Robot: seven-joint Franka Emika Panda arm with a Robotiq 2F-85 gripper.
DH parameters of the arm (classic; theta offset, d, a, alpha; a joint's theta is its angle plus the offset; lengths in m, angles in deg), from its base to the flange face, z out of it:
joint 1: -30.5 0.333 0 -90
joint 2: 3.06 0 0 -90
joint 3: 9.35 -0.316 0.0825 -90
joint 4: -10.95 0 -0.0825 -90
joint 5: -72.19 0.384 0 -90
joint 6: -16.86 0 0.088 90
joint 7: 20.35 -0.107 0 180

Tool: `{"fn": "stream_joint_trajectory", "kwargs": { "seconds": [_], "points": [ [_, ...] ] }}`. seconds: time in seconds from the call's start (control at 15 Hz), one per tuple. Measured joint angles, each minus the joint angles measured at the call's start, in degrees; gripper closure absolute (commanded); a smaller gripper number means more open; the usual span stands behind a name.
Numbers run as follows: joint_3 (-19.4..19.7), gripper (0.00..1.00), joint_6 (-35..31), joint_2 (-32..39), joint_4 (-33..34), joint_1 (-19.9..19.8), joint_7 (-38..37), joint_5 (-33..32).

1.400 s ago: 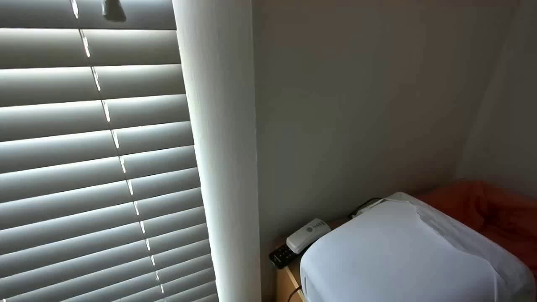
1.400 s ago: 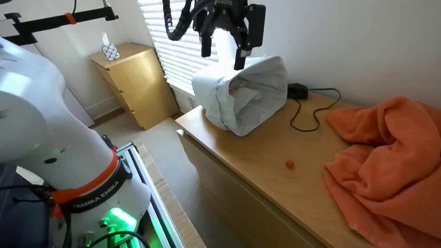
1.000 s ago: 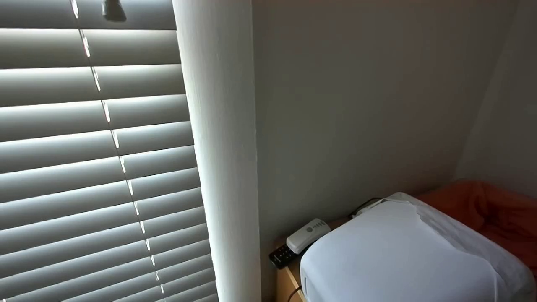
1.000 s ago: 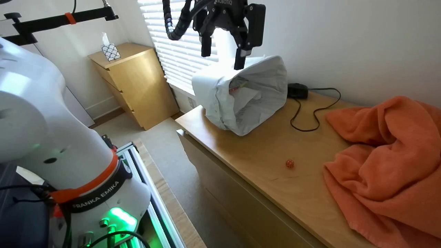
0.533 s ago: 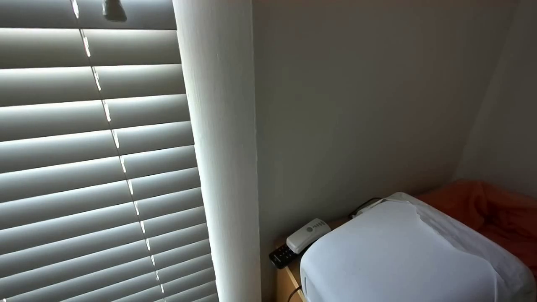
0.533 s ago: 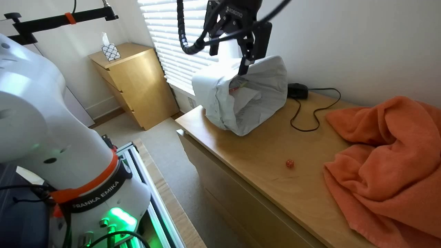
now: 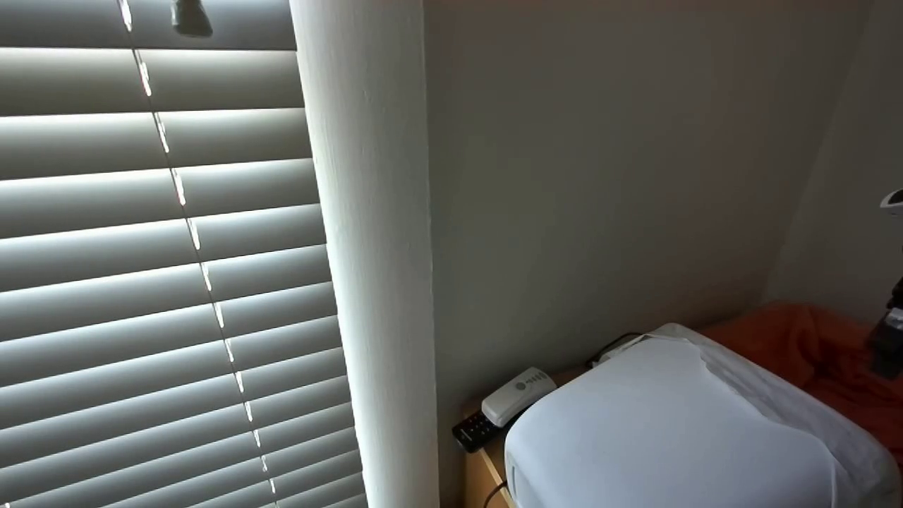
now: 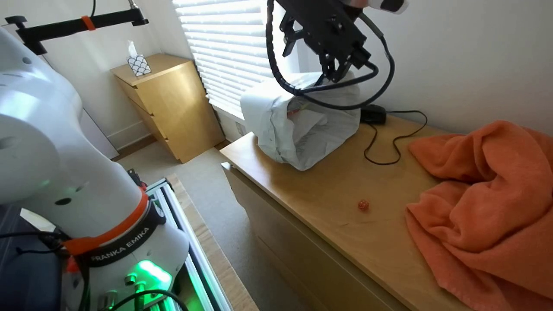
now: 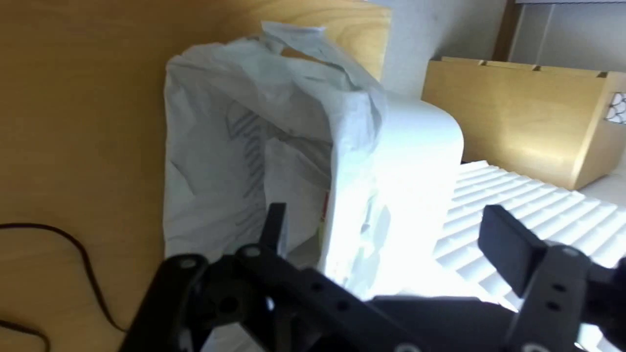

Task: Pick up the white bin

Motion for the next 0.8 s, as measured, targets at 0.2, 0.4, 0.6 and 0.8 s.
{"fn": "stream_joint_trajectory", "kwargs": {
  "seconds": [0.2,0.4,0.6,0.8],
  "points": [
    [-0.3,0.0,4.1,5.0,2.4,-0.8,6.8,7.2],
    [-1.1,0.0,8.9,10.0,4.8,-2.5,10.5,11.8],
    [-2.1,0.0,10.9,14.3,7.0,-4.5,10.7,14.2],
    [-3.2,0.0,11.1,17.5,8.7,-6.0,10.7,15.2]
  ]
}}
